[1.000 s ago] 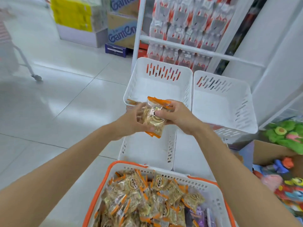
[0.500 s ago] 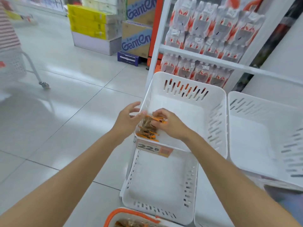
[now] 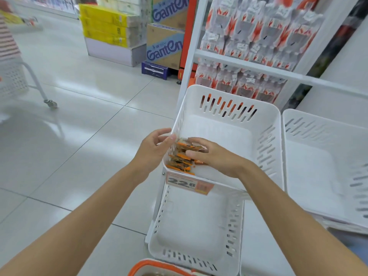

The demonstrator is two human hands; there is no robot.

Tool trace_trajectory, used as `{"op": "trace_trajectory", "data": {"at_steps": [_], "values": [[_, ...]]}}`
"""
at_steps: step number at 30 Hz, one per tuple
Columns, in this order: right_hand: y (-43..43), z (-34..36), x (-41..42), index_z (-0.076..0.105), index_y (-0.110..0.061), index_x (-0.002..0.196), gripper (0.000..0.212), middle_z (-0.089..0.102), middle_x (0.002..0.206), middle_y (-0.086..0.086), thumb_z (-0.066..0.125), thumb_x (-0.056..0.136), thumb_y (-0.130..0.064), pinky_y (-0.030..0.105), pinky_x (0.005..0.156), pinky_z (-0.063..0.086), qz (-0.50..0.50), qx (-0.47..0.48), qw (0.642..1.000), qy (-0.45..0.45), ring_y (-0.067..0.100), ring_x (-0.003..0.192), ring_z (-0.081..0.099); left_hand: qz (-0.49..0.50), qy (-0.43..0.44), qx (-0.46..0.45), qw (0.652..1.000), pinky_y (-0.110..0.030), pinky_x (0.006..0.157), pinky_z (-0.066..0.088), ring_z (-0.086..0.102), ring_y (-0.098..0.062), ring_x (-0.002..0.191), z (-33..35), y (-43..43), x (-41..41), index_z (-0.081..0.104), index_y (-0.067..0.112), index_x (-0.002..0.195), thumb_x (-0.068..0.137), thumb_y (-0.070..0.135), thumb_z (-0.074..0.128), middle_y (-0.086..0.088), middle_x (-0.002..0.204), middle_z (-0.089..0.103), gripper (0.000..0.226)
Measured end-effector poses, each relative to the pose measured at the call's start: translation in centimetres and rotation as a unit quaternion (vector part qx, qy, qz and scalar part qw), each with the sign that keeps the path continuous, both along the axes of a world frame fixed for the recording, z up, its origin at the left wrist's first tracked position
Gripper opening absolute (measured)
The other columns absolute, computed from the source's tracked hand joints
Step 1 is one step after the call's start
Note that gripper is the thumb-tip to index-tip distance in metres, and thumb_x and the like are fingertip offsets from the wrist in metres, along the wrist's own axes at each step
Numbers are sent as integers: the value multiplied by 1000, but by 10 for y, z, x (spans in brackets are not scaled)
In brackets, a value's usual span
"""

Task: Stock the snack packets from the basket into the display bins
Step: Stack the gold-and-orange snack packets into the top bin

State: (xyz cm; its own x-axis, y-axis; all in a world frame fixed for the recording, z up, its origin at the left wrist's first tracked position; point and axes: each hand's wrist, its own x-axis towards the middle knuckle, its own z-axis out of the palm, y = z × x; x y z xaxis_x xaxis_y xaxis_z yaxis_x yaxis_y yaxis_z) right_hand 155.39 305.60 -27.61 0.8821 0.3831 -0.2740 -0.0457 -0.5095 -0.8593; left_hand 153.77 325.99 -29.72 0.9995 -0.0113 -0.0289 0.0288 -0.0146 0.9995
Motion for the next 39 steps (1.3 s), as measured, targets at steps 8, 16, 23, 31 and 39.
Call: {"op": "trace_trajectory", "data": {"at_steps": [8, 16, 23, 31, 39], "values": [[12, -1, 1, 41, -29, 139, 68, 38, 140, 1, 78, 82, -34, 23, 83, 53, -40, -61, 994, -86, 17, 111, 54, 11, 2, -12, 1000, -41, 99, 51, 66, -19, 109, 2, -2, -1, 60, 23, 126, 93, 37, 62, 2, 113, 71, 37], [16, -3, -4, 49, -36, 118, 70, 46, 125, 0, 83, 59, -53, 40, 91, 57, -62, -4, 997, -46, 20, 108, 62, 19, -5, -4, 1000, -23, 79, 51, 66, -13, 102, 7, -2, -5, 61, 22, 123, 94, 34, 61, 5, 109, 71, 31], [13, 10, -17, 40, -25, 139, 64, 56, 123, -10, 75, 86, -30, 17, 81, 46, -24, 5, 999, 28, 0, 108, 55, 49, -7, 14, 999, -25, 80, 52, 67, -15, 101, 11, -3, -10, 64, 16, 119, 91, 36, 66, 0, 109, 71, 35], [1, 34, -60, 54, -26, 135, 53, 45, 145, -5, 74, 86, -32, 27, 101, 34, -133, -34, 979, -151, 11, 131, 40, 120, -61, 114, 984, -20, 64, 44, 59, -10, 77, 27, -8, -52, 61, 20, 105, 88, 35, 71, 1, 98, 64, 25], [-36, 29, -198, 66, -24, 102, 21, 65, 103, -6, 70, 84, -14, 9, 64, 42, -225, -25, 944, -238, 7, 74, 58, -7, -69, 171, 983, -28, 66, 48, 55, -12, 68, 16, -47, -168, 66, 11, 95, 87, 22, 73, -4, 89, 64, 16]]}}
